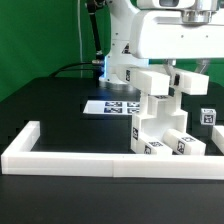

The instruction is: Assemble chair

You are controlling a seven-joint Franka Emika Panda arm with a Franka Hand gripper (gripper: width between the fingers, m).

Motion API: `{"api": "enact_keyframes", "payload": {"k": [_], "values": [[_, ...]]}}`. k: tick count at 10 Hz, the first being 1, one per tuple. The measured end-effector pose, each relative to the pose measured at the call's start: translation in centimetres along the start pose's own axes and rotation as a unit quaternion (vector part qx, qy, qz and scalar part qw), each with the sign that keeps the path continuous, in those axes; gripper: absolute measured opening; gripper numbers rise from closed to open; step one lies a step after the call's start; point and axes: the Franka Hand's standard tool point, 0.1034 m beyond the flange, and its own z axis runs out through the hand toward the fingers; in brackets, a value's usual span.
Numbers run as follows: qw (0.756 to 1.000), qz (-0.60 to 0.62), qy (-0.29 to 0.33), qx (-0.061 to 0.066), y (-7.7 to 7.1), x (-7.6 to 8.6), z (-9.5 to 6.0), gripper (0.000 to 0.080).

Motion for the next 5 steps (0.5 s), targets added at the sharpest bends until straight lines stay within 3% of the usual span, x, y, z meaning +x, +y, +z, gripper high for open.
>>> {"api": "enact_keyframes", "payload": {"k": [5], "values": [[0.999,-0.037,0.001,0.000,0.20,0.16,-0.02,0.0290]]}}
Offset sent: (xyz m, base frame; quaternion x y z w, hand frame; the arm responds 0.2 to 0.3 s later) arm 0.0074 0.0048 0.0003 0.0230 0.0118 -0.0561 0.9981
